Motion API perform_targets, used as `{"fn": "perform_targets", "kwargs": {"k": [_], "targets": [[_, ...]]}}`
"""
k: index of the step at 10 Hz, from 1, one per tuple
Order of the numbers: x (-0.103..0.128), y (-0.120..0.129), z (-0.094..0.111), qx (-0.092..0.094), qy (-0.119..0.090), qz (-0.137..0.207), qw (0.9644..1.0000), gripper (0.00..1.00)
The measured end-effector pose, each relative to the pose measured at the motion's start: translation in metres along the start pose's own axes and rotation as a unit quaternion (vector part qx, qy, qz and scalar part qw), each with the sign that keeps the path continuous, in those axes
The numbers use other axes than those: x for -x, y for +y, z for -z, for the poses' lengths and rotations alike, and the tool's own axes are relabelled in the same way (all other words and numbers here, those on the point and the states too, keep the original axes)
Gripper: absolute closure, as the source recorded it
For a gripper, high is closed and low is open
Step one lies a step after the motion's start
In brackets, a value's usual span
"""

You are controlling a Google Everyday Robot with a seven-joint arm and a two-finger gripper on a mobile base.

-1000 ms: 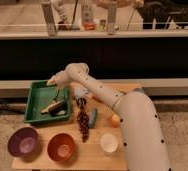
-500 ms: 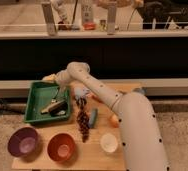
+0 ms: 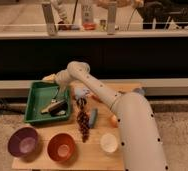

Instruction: Place fork in tray

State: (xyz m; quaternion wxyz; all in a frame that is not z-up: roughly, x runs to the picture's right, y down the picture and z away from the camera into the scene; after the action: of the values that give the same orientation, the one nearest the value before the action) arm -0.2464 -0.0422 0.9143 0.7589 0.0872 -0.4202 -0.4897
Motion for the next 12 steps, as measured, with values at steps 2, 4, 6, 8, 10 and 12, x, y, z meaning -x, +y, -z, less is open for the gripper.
{"fn": "perform_targets", "kwargs": {"k": [2, 4, 6, 8, 10, 12], "targets": [[0.0000, 0.0002, 0.0000, 0.000, 0.000, 0.000, 1.0000, 0.21], [0.0003, 0.0000, -0.0003, 0.000, 0.000, 0.000, 1.0000, 0.21], [0.0003, 0.0003, -0.0003, 0.000, 0.000, 0.000, 1.0000, 0.21], [0.0008, 0.0011, -0.0010, 0.000, -0.001, 0.000, 1.0000, 0.21], [0.0002, 0.0022, -0.0002, 0.000, 0.000, -0.001, 1.0000, 0.21], [0.0000, 0.0025, 0.0001, 0.000, 0.000, -0.001, 1.0000, 0.21]]}}
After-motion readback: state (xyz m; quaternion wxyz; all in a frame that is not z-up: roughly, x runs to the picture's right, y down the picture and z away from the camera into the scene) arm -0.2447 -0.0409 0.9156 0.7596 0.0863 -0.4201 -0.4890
